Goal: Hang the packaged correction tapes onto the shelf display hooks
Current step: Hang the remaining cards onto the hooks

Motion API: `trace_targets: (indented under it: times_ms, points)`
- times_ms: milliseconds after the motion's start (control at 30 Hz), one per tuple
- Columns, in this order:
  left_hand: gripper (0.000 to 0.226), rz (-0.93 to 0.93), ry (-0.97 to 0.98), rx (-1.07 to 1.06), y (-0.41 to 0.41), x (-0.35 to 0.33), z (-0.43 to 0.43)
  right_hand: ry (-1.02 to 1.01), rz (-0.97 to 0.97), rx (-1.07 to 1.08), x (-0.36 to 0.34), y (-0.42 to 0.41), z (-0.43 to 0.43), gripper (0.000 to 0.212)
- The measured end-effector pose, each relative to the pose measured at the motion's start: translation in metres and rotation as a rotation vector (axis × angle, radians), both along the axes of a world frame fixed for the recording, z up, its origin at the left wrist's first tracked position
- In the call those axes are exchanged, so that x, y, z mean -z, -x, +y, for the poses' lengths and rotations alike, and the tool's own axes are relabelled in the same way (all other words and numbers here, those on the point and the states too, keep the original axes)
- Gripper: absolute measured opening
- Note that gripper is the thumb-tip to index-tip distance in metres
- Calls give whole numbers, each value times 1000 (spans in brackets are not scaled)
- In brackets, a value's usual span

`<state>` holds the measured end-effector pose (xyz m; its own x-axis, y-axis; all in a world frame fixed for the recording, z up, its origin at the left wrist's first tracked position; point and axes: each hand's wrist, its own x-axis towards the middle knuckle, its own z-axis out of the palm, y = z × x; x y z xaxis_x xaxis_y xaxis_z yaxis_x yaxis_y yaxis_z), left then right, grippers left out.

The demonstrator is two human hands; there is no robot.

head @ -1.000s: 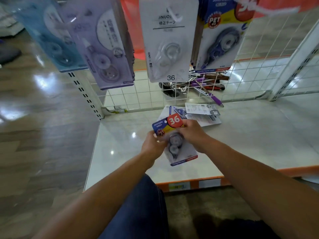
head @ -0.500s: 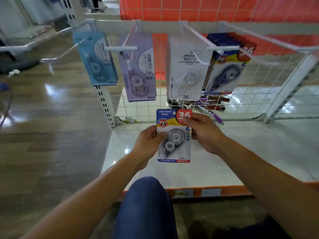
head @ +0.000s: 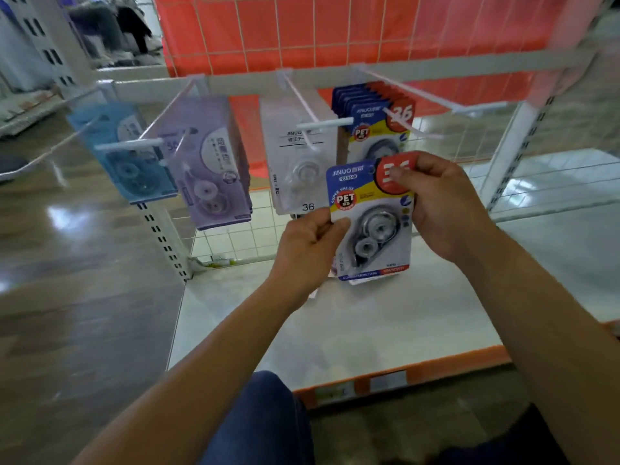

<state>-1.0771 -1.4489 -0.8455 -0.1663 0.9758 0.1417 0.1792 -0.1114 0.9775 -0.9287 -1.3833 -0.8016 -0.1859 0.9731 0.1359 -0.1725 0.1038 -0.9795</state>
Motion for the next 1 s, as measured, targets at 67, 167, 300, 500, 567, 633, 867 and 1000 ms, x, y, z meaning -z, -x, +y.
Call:
trace_targets:
  times_ms: [67, 167, 300, 500, 567, 633, 867, 1000]
  points:
    - [17, 61, -41, 20, -12, -8, 6, 0, 64, 12, -7, -15, 0, 14]
    - [9, 164, -85, 33, -28, -15, 15, -9, 98, 53, -12, -32, 3, 16]
    - [8, 233, -128, 34, -40, -15, 21, -10, 102, 67, -14, -43, 8, 18]
    - [11, 284, -228, 23, -49, -15, 26, -74, 103, 39, -21, -58, 9, 16]
    - [14, 279, -238, 17, -52, -16, 29, -95, 96, 48, -22, -59, 10, 14]
    - [17, 262, -242, -1, -53, -15, 32, -120, 76, 60, -22, -58, 12, 13]
    - [20, 265, -229, -43, -47, -14, 42, -144, 91, 51, -18, -49, 23, 14]
    - [24, 260, -187, -64, -43, -9, 54, -149, 65, 67, -10, -44, 40, 13]
